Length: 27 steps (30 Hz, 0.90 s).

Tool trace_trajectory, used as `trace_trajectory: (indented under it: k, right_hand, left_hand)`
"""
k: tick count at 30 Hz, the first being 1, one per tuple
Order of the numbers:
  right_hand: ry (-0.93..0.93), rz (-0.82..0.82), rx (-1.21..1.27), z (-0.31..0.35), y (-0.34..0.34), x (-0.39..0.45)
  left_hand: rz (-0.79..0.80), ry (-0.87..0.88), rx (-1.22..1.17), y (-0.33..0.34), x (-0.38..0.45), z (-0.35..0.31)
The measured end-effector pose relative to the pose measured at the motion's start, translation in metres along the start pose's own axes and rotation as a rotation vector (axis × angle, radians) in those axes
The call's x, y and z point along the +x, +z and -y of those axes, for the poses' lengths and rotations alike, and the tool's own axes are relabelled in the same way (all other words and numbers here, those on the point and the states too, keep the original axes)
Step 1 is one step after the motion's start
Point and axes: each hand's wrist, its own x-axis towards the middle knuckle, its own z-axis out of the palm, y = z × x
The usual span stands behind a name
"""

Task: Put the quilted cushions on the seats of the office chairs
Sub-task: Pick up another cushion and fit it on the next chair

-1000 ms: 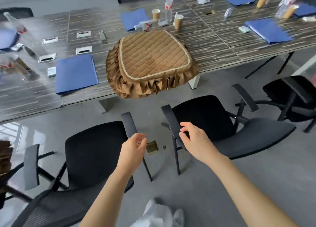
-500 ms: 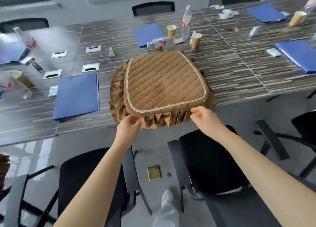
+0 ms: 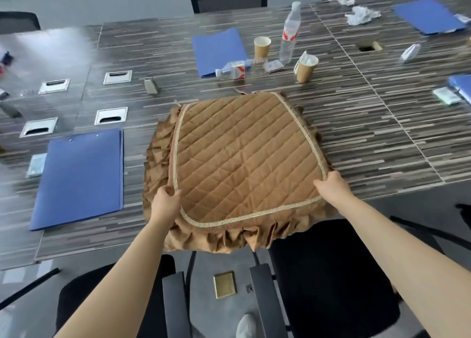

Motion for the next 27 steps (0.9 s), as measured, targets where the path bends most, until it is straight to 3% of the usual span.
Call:
trace_trajectory:
  k: [4,13,19,27]
  right_hand:
    - [0.154,0.022,0.148,-0.005,0.010,0.023]
    - [0.226,-0.039,0.398,0.009,0.002,0.035]
    - [0.157,-0.099,0.633,0.018,-0.031,0.003]
    - [-0.011,-0.180,0.739,-0.007,-0.060,-0.089]
  left_hand:
    - [-0.055,-0.019,-0.042,0.005,0.009,-0.003]
    - [-0.004,-0.155,-0.443,-0.010,0.019,-0.025]
    - [-0.142,0.000,-0.491,-0.022,-0.011,-0.043]
    - [-0.254,0.154,-0.453,-0.052,-0.098,-0.009]
